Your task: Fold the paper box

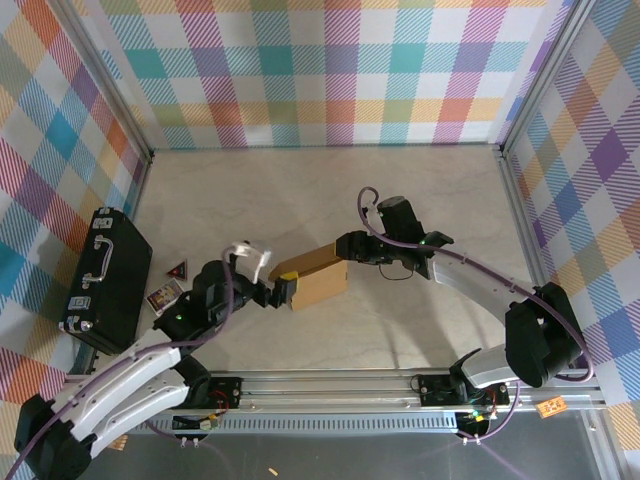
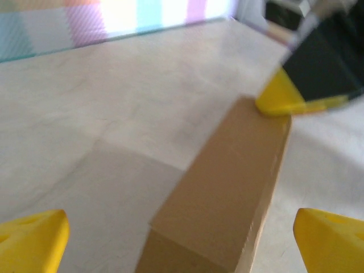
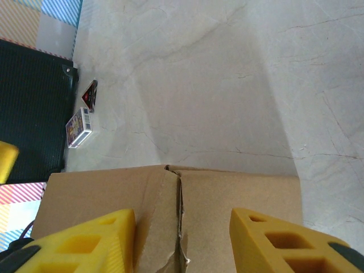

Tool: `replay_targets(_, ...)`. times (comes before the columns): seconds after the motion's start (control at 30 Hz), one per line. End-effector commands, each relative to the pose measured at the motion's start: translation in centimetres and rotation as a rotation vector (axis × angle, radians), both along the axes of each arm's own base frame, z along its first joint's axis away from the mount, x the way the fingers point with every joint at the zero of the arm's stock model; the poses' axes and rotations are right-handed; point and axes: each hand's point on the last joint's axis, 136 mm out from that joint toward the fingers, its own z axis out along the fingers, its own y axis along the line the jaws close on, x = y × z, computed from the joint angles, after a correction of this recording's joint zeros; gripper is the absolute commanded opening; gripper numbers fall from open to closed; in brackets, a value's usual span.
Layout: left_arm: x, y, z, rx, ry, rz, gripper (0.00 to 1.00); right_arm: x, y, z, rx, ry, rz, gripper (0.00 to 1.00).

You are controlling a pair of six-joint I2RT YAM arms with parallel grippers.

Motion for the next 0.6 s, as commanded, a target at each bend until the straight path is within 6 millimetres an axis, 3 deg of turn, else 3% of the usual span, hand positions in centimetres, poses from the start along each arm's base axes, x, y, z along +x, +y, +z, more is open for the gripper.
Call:
replay_targets(0.0, 0.2, 3.1, 4.9, -0.210, 0.082, 0.213, 1.00, -2.8, -2.6, -6.6, -0.189, 0.189, -0.023, 0.46)
replay_targets(0.07, -0.5, 2.9, 6.2, -0.249, 0.125, 0.188, 1.00, -2.8, -2.6, -6.6, -0.189, 0.188, -0.020, 0.47)
replay_targets(0.17, -1.1, 3.2, 5.3, -0.288, 0.232, 0.217, 1.00, -2.8, -2.4, -6.6, -0.183, 0.189, -0.016, 0.46)
replay_targets(0.4, -1.6, 3.3, 0.2, -0.201, 0.409, 0.267, 1.00, -2.7, -2.2, -6.0, -0.175, 0.177, -0.004, 0.47)
replay_targets(0.57, -1.1, 3.0, -1.5, -0.183, 0.427, 0.278, 1.00, -2.6, -2.0, -4.5, -0.151, 0.142, 0.009, 0.49)
